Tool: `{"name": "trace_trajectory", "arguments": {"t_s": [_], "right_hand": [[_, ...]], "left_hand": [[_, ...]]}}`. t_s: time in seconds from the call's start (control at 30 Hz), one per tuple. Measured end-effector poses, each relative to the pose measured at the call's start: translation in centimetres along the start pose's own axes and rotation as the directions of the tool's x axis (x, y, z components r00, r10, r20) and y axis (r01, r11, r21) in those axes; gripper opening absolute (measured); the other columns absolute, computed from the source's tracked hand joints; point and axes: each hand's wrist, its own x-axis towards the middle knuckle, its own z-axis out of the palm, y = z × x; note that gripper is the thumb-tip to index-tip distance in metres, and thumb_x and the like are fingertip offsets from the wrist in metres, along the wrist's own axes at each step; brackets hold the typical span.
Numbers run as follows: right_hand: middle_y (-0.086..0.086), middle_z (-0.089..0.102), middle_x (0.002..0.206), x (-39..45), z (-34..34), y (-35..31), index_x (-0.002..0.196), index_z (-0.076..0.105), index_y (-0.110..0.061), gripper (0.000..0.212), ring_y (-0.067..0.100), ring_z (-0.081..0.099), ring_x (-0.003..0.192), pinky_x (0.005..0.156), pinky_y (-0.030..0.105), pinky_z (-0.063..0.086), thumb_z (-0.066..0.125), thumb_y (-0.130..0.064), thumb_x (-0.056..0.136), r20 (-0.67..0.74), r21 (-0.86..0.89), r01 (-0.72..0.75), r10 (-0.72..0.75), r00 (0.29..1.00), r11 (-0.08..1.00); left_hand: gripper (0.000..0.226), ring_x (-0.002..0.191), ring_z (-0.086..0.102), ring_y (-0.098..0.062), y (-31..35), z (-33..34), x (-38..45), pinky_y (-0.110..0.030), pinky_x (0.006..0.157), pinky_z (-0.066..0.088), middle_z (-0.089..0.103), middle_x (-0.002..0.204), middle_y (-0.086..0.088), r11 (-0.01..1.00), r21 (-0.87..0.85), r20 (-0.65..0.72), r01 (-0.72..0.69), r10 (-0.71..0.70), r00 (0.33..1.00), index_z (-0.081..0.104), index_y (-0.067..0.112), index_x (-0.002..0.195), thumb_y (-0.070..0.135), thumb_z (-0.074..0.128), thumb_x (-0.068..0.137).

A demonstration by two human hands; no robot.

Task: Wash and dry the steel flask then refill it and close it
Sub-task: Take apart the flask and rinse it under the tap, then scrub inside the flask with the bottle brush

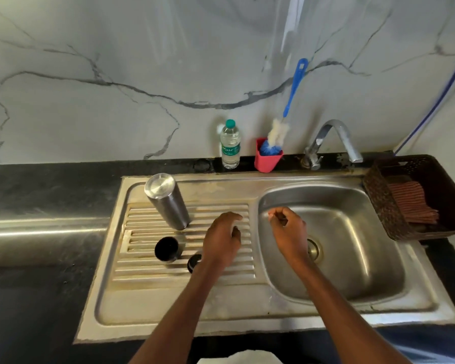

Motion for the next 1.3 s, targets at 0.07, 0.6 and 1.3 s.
{"name": "trace_trajectory", "arguments": {"t_s": [0.07, 0.6, 1.3], "right_hand": [[-0.017, 0.072, 0.09, 0.7, -0.7, 0.3, 0.101, 0.076, -0.025, 0.01, 0.001, 0.067, 0.085, 0.079, 0.02, 0.052, 0.07, -0.02, 0.095, 0.008, -0.002, 0.019, -0.019, 1.0, 1.0], [0.0, 0.072, 0.104, 10.0, -2.7, -2.3, 0.11, 0.069, -0.016, 0.016, 0.015, 0.068, 0.09, 0.079, 0.034, 0.057, 0.068, -0.014, 0.094, -0.087, -0.114, 0.246, -0.256, 0.963, 0.963], [0.015, 0.062, 0.137, 20.8, -6.8, -14.3, 0.121, 0.07, -0.022, 0.039, 0.039, 0.053, 0.136, 0.12, 0.064, 0.022, 0.084, -0.017, 0.084, 0.66, -0.736, 0.34, -0.505, 0.557, -0.586]], "left_hand": [[0.053, 0.146, 0.044, -0.02, -0.1, 0.9, 2.3, -0.033, 0.119, 0.037, 0.048, 0.159, -0.001, 0.985, 0.172, 0.123, 0.013, -0.034, 0.992, 0.052, 0.021, 0.15, 0.017, 0.06, 0.098], [0.086, 0.158, -0.025, -0.026, -5.2, 3.8, 7.4, -0.054, 0.129, 0.0, -0.037, 0.167, -0.004, 0.824, 0.565, 0.374, 0.04, -0.3, 0.877, -0.024, 0.021, 0.163, 0.065, 0.022, 0.105], [0.087, 0.156, -0.03, -0.022, -4.9, 3.7, 7.4, -0.052, 0.129, -0.006, -0.042, 0.164, 0.001, 0.842, 0.533, 0.4, 0.078, -0.333, 0.854, -0.026, 0.024, 0.162, 0.065, 0.024, 0.104]]}}
